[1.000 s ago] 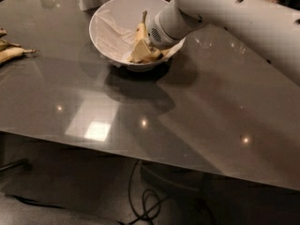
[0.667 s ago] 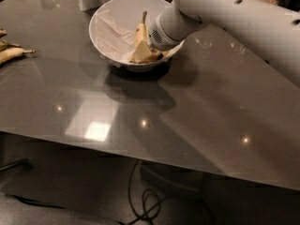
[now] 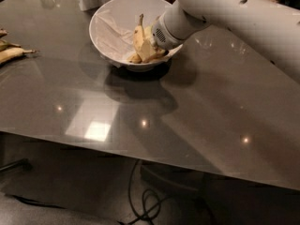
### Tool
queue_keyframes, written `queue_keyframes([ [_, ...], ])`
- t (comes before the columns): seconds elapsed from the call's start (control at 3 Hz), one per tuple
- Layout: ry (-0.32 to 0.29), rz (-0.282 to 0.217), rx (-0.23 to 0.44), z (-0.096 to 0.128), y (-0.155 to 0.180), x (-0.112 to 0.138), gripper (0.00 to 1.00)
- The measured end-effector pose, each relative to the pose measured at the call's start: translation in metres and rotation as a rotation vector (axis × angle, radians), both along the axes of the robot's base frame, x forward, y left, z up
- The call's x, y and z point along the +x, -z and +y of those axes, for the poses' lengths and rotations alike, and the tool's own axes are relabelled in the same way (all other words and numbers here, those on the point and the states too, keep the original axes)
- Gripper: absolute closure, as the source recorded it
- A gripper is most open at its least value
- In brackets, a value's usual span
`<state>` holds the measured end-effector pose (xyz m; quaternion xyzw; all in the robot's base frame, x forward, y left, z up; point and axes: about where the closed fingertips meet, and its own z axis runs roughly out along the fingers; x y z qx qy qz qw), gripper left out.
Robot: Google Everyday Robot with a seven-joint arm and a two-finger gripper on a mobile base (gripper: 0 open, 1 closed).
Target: Pick banana from white bowl
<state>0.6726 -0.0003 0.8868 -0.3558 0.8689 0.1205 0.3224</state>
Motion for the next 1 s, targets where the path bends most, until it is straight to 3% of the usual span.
queue_keyframes([
  [0.33, -0.013, -0.033, 0.012, 0.002, -0.016, -0.004, 1.00],
  [0.67, -0.065, -0.067, 0.047, 0.008, -0.038, -0.012, 1.00],
  [1.0, -0.159, -0.067, 0.106, 0.006, -0.050, -0.031, 1.00],
])
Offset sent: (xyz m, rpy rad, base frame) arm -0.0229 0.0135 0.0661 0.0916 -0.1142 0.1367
